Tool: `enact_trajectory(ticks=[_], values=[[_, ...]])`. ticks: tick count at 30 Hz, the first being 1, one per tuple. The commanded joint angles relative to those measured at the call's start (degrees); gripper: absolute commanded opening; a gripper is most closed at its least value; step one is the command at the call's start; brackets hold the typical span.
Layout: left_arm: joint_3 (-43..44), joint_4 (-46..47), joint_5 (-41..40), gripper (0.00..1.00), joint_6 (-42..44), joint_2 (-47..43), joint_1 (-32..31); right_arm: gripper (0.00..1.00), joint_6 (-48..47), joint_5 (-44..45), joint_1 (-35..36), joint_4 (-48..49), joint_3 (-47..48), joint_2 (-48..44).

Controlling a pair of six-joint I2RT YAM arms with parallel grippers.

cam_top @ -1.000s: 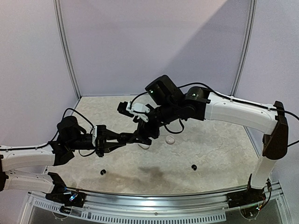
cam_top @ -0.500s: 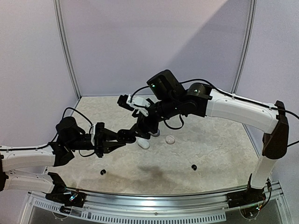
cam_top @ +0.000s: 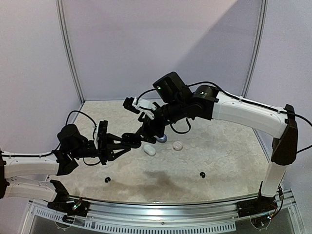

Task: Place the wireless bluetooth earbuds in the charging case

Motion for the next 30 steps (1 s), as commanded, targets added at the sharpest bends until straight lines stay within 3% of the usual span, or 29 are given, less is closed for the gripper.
enact_trajectory(ticks=[1,10,14,16,20,22,26,30], values=[[-0.5,2.2,-2.8,0.0,-3.1,1.1,0.0,0.86,0.2,-2.7,-0.4,-1.1,1.9,0.8],[-0.2,1.5,-4.5,0.0,-3.1,1.8,0.2,0.88,0.7,-8.1,-1.0,2.8,1.9,-1.8],[-0.2,0.6,-5.2,0.0,-2.6,1.5,0.4,0.86,4.4,-1.0,-2.1,5.8,-0.5,-3.9],[-0.3,0.5,-5.4,0.0,-2.6,1.5,0.4,0.82,8.3,5.0,-4.2,7.5,-3.9,-6.2],[-0.2,0.4,-5.7,0.0,-2.4,1.5,0.5,0.61,21.1,17.4,-9.8,6.6,-12.1,-12.9],[-0.2,0.2,-5.7,0.0,-2.4,1.4,0.5,0.59,27.6,22.0,-11.6,2.5,-16.6,-15.3],[-0.4,0.3,-5.7,0.0,-2.5,1.2,0.5,0.51,35.6,26.3,-13.9,-6.4,-25.0,-19.2],[-0.2,0.4,-5.0,0.0,-2.6,1.0,0.5,0.47,43.9,24.0,-16.6,-11.3,-34.3,-23.4]])
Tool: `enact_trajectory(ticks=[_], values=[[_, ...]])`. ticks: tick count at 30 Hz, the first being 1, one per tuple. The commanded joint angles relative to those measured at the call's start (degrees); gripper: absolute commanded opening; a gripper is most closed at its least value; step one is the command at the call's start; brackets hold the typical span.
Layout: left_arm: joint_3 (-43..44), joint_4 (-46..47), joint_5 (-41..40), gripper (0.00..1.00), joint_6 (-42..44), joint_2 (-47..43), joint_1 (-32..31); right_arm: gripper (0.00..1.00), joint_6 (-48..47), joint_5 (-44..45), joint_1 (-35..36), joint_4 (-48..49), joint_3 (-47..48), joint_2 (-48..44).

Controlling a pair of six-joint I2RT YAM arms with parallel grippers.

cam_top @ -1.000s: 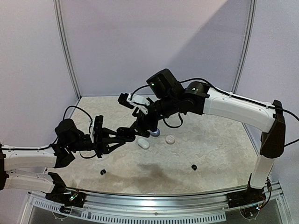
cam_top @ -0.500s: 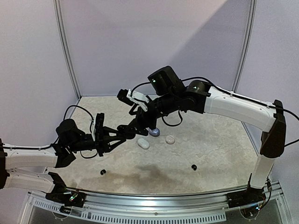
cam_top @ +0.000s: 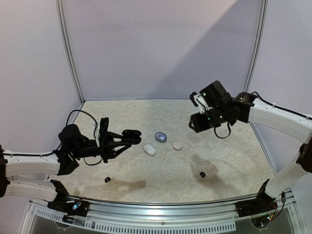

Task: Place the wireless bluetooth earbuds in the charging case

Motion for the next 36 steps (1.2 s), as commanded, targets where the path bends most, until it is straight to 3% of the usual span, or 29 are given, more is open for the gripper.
enact_trajectory(ticks=[1,6,14,21,36], values=[[-0.2,-0.4,0.6,0.0,0.0,-0.3,0.3,0.46,13.8,2.1,-1.5,-9.7,-9.8,-3.9],[-0.4,-0.4,0.9,0.0,0.0,-0.7,0.1,0.38,18.1,1.5,-1.6,-13.5,-17.7,-4.3],[-0.6,-0.8,0.8,0.0,0.4,-1.2,-0.1,0.36,18.4,-9.2,-1.7,-7.3,-24.4,0.9],[-0.6,-1.3,0.7,0.0,0.7,-1.6,-0.1,0.32,16.5,-14.1,-1.7,-3.8,-25.0,6.1],[-1.0,-1.4,0.7,0.0,1.1,-2.2,-0.1,0.23,16.5,-19.9,-1.6,-1.0,-27.6,7.9]])
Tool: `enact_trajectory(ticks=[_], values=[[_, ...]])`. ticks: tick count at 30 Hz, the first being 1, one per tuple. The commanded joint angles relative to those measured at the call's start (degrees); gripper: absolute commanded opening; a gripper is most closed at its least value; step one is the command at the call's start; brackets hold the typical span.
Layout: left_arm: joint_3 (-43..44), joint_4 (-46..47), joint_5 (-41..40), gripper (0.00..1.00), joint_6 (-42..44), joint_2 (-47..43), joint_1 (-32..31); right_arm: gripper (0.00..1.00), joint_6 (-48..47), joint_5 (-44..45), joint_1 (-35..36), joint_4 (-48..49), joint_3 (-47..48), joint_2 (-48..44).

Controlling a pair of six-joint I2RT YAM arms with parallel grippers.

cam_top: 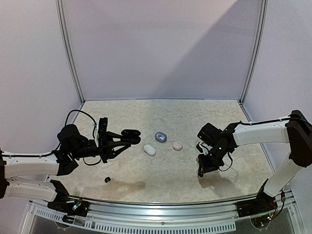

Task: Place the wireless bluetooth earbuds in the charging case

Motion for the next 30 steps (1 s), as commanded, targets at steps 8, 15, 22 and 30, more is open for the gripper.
enact_trajectory(ticks=[8,15,22,30], values=[[-0.9,-0.9,0.6,0.0,1.1,-0.8,-0.1,0.11,0.2,-3.3,0.2,-0.4,-1.7,1.0],[-0.9,-0.8,0.6,0.0,1.2,-0.8,-0.1,0.0,0.0,-4.1,0.2,-1.8,-0.6,-0.2],[-1.3,1.2,1.3,0.0,0.8,-1.1,0.0,0.0,-4.8,-1.1,2.3,-4.2,8.7,-4.6],[-2.0,8.1,6.3,0.0,0.7,-1.0,0.3,0.0,-24.4,2.5,12.3,9.9,23.1,-12.0]])
